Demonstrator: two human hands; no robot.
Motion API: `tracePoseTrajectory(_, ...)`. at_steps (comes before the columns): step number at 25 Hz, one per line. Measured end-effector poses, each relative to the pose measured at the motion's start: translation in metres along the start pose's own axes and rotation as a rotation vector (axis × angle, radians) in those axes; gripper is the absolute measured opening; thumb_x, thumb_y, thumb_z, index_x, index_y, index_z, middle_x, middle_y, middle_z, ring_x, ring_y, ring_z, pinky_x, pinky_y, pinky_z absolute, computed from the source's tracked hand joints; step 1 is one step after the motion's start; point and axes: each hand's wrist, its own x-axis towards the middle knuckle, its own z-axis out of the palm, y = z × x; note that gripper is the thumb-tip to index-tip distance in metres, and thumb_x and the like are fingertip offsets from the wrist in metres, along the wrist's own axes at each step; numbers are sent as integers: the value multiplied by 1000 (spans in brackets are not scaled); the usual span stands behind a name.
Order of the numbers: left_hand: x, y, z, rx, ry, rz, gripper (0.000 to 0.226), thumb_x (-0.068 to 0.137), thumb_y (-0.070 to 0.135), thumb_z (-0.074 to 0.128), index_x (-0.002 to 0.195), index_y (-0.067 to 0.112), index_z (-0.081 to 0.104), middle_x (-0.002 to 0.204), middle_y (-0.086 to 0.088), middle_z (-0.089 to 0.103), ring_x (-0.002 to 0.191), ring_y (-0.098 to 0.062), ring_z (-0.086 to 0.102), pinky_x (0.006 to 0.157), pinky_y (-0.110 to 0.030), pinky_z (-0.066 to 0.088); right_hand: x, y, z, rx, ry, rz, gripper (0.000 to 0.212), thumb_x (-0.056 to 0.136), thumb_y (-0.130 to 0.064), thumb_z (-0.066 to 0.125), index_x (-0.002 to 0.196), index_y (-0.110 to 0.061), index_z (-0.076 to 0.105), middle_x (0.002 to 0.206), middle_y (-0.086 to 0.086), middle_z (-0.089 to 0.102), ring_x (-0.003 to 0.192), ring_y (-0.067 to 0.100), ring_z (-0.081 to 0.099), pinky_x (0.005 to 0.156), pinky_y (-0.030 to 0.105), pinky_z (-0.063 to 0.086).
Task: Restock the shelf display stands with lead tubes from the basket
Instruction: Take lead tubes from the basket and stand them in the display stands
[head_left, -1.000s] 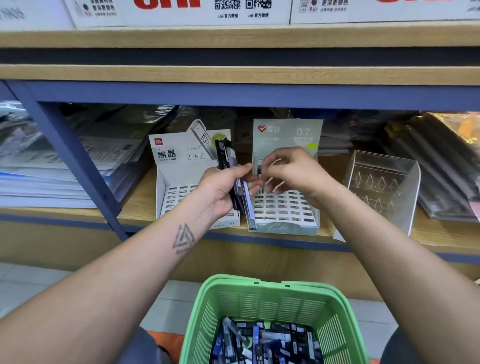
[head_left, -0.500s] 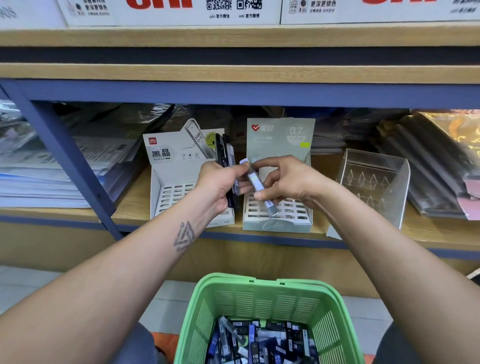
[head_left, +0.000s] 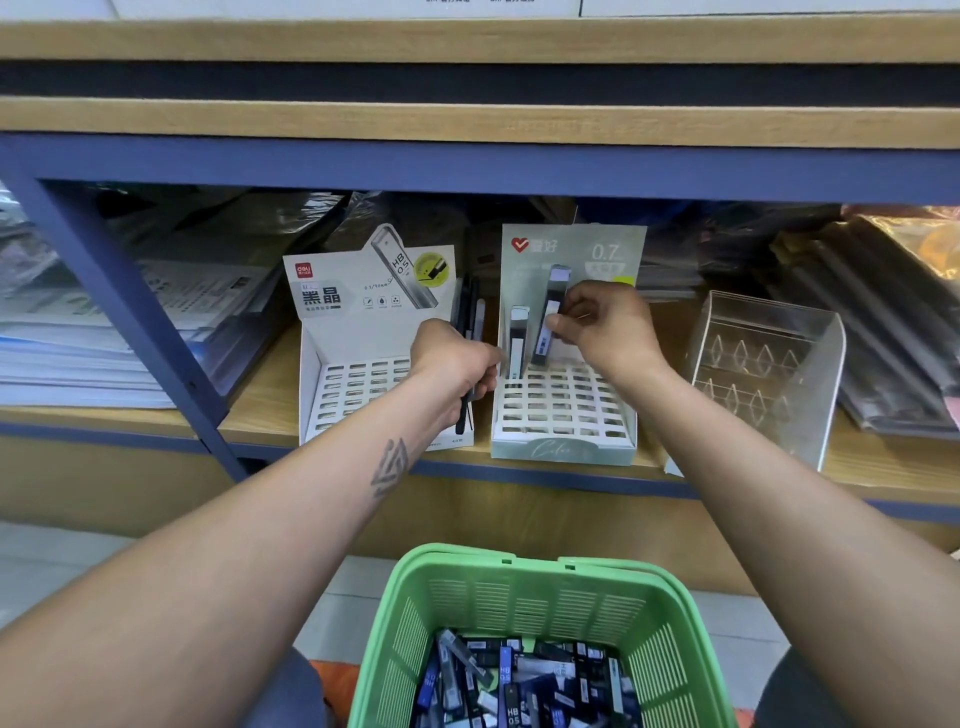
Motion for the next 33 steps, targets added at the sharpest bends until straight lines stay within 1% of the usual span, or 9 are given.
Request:
tracePoseTrajectory(5, 5, -5, 6, 69, -2, -13, 15, 81, -6, 70, 72, 0, 59, 58, -16, 59, 51, -25, 55, 49, -26, 45, -3, 5, 8, -72, -57, 5, 9, 86, -11, 78, 90, -11, 71, 89, 6, 73, 88, 23, 70, 88, 43, 59)
tracePoseTrajectory(9, 4, -8, 10, 94, 0, -27, 10, 84, -5, 69, 80, -1, 60, 58, -14, 60, 47, -23, 56, 47, -24, 45, -2, 4, 7, -122, -73, 9, 9, 87, -12, 77, 86, -15, 69, 87, 4, 72, 88, 22, 70, 86, 39, 58)
tracePoseTrajectory(15, 5, -7, 11, 92, 10, -26, 9, 83, -5, 68, 85, -1, 60, 55, -13, 60, 46, -22, 56, 45, -23, 44, -7, 12, 19, -306, -112, 0, 8, 88, -17, 77, 88, -13, 69, 86, 6, 71, 84, 23, 66, 72, 26, 48)
tracePoseTrajectory(18, 4, -8, 10, 93, 1, -25, 11, 84, -5, 68, 83, 0, 59, 57, -14, 60, 47, -22, 56, 46, -24, 45, -6, 14, 18, -347, -111, 15, 10, 88, -20, 77, 84, -18, 68, 86, 5, 70, 83, 24, 65, 73, 31, 52)
tracePoseTrajectory(23, 3, -9, 8, 54, -22, -26, 13, 83, -3, 72, 87, -2, 60, 61, -14, 59, 45, -20, 54, 44, -22, 43, -7, 13, 18, -366, -116, 38, 8, 89, -21, 76, 87, -17, 69, 91, 5, 70, 87, 25, 66, 80, 37, 57)
tracePoseTrajectory(26, 0, -1, 0, -83, -131, -62, 19, 83, 8, 79, 79, 2, 62, 60, -11, 57, 47, -17, 50, 42, -21, 42, -10, 7, 16, -409, -146, 65, 12, 90, -21, 73, 99, -13, 70, 98, 8, 71, 95, 28, 66, 83, 38, 57)
tracePoseTrajectory(29, -10, 7, -12, -290, -377, -172, 19, 90, 14, 73, 79, 7, 59, 63, -7, 56, 49, -13, 50, 41, -19, 43, -16, -11, 3, -353, 45, 33, 21, 91, -14, 60, 110, -15, 66, 105, 7, 69, 97, 28, 64, 82, 34, 54)
tracePoseTrajectory(31, -18, 8, -18, -390, -483, -220, 16, 95, 12, 63, 82, 5, 57, 67, -10, 58, 53, -15, 53, 44, -19, 46, -23, -29, -7, -153, 83, 19, 18, 89, -10, 59, 105, -15, 66, 97, 5, 69, 89, 23, 65, 74, 31, 52)
tracePoseTrajectory(33, -28, 8, -21, -456, -560, -227, 10, 98, 9, 59, 93, 0, 59, 73, -15, 62, 58, -19, 59, 47, -22, 51, -32, -46, -12, 141, -51, 90, 15, 91, -11, 64, 106, -12, 68, 95, 9, 72, 79, 19, 68, 64, 28, 52)
